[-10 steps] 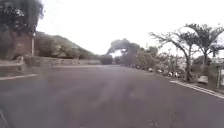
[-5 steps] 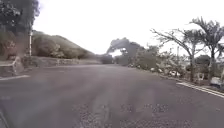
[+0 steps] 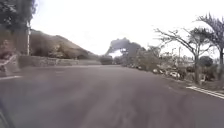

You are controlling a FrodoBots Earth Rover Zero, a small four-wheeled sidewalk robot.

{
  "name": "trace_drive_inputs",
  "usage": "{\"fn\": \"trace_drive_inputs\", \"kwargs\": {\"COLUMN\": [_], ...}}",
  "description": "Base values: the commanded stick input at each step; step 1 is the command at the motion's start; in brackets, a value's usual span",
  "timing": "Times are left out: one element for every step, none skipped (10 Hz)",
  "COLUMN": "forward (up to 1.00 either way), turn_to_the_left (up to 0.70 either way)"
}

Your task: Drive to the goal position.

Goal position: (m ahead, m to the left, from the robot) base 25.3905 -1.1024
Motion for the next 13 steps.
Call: {"fn": "trace_drive_inputs", "kwargs": {"forward": [1.0,1.0,1.0,1.0,1.0,1.0,1.0,1.0,1.0,1.0,1.0,1.0,1.0], "turn_to_the_left": [0.0,0.0,0.0,0.0,0.0,0.0,0.0,0.0,0.0,0.0,0.0,0.0,0.0]}}
